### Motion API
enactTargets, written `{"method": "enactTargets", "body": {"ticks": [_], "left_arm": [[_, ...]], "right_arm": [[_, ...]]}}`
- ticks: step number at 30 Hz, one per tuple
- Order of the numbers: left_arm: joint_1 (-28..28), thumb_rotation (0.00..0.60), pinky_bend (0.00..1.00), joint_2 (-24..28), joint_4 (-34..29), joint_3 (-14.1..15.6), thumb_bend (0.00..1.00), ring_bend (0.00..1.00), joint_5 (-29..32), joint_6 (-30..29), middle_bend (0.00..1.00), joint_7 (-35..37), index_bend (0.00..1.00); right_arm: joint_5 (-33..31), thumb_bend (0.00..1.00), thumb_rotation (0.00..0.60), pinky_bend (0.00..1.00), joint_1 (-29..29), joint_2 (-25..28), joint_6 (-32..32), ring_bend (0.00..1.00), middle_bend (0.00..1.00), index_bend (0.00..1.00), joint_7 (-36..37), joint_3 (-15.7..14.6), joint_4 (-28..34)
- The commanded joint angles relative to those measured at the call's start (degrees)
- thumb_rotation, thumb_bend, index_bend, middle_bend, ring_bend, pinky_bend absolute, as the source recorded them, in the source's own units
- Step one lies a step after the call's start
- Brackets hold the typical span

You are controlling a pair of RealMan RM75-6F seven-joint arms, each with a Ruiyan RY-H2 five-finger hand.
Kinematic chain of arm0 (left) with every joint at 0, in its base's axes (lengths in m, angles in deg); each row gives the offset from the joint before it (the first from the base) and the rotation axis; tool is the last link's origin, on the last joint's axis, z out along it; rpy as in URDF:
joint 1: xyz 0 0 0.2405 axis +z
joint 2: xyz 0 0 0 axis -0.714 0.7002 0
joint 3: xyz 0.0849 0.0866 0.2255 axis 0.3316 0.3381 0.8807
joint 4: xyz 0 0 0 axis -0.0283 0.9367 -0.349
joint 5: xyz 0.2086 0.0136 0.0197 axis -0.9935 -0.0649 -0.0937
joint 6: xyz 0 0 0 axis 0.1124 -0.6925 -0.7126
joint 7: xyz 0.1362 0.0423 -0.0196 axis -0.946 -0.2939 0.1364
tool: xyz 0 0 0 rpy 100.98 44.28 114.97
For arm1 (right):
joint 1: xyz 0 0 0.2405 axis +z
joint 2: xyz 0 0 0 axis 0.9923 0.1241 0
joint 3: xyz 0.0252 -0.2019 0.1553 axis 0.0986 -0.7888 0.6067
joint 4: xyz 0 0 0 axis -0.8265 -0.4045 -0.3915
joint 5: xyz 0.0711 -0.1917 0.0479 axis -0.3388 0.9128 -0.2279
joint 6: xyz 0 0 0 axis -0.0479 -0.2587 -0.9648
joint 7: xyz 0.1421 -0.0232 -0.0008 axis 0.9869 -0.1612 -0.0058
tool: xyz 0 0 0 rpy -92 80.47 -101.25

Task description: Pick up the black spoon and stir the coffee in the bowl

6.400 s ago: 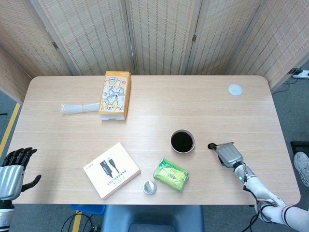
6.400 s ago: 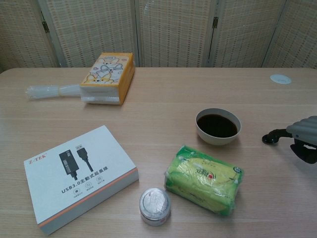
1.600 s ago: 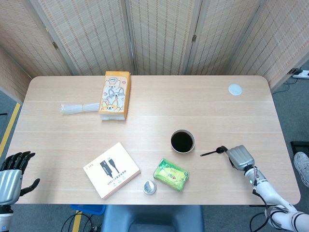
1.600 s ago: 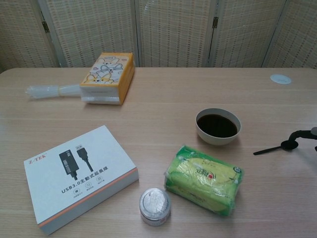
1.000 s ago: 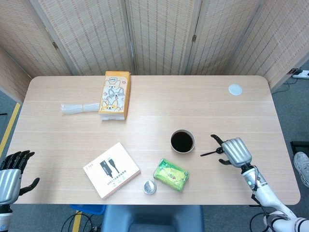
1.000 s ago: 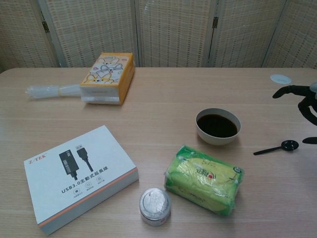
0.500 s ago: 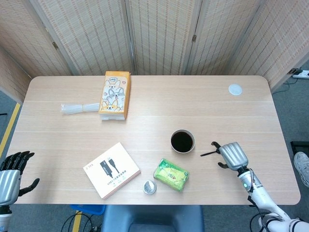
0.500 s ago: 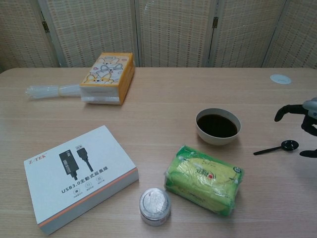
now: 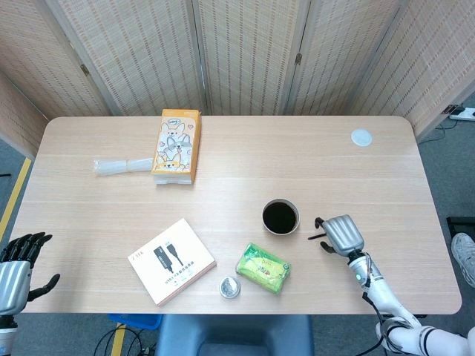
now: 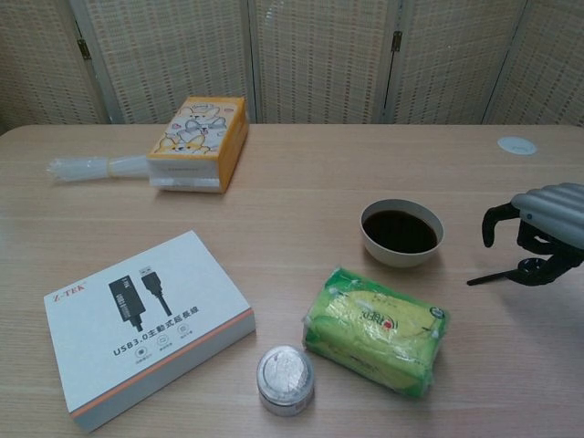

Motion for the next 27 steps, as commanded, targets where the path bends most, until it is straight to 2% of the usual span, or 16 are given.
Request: {"method": "enactTargets", "body": {"ticks": [1, 16, 27], "left_arm": [[0.1, 0.600, 0.17, -0.1, 0.2, 0.0, 0.26, 0.15, 0.1, 0.0, 0.19, 0.2, 0.21], [0.1, 0.600, 0.17, -0.5, 1.2, 0.1, 0.26, 0.15, 0.4, 0.4, 0.19, 0.8, 0.21], [0.2, 0.600, 0.17, -0.6, 1.5, 0.1, 0.26, 0.15, 0.6, 0.4, 0.19, 1.0, 0.21]], "right_arm": [[-0.7, 0.20, 0.600, 1.00, 0.5, -1.1, 0.9, 1.00, 0.98, 0.44, -0.6, 0.2, -1.0], [-1.4, 0.25, 0.600, 1.00, 1.7, -3.8, 3.4, 1.00, 0.98, 0.48, -1.3, -0.4, -5.6], [-0.2, 0.25, 0.600, 1.00, 2.9, -4.5, 4.1, 1.00, 0.98, 0.50, -7.1, -1.7, -7.7]]}}
